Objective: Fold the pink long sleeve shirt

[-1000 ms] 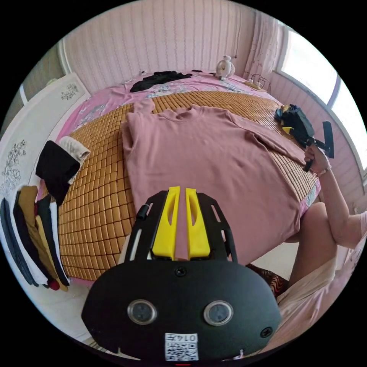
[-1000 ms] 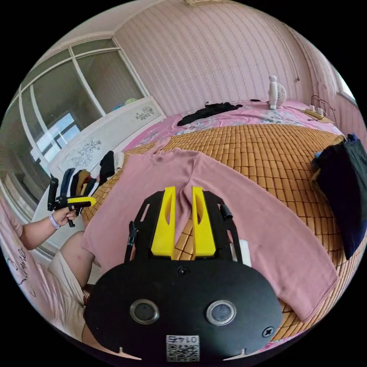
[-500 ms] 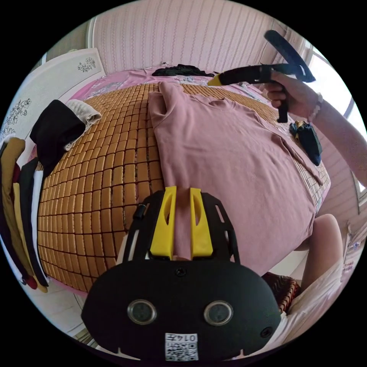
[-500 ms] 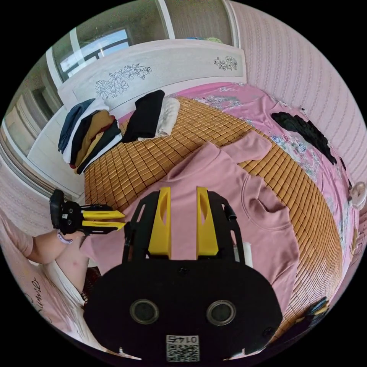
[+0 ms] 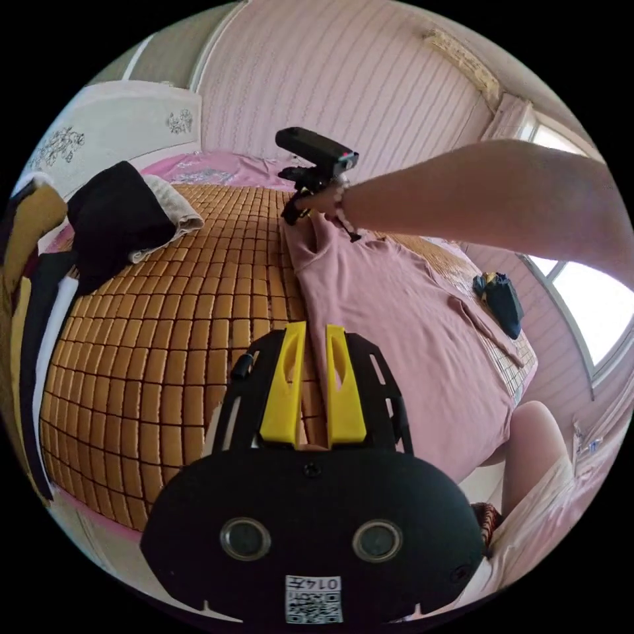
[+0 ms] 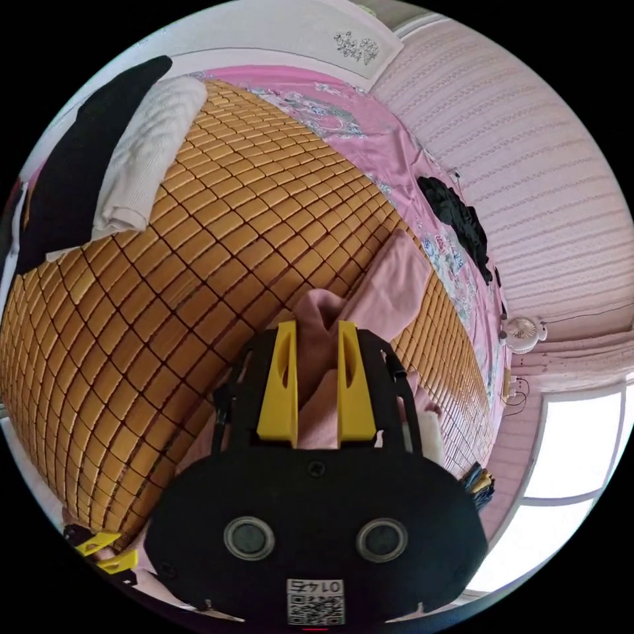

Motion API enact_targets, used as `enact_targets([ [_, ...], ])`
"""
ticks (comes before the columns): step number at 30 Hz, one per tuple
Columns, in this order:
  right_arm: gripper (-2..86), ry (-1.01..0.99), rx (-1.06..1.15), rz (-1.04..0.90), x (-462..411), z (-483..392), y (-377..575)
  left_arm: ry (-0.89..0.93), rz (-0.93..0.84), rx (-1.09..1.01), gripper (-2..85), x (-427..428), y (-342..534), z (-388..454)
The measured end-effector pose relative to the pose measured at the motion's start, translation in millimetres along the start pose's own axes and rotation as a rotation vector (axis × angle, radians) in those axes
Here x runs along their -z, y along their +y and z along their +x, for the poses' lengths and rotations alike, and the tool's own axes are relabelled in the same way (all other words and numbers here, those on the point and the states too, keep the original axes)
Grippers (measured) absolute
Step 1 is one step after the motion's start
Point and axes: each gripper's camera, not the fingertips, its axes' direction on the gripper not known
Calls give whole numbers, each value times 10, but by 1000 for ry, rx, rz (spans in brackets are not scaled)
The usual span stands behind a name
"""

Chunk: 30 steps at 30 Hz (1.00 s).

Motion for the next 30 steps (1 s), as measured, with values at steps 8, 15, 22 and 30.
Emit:
enact_targets([
  [8, 6, -337, 104, 322, 899, 328, 153, -55, 240, 246, 51, 683, 355, -855],
  [15, 36, -832, 480, 647, 1930, 574, 1062, -155, 356, 332, 61, 1245, 615, -1286],
  [22, 72, -746, 439, 328, 1479, 262, 841, -180, 316, 444, 76, 1449, 854, -1730],
  [30, 92, -530, 586, 292, 1419, -586, 447, -355, 77, 378, 95, 1431, 717, -1810],
])
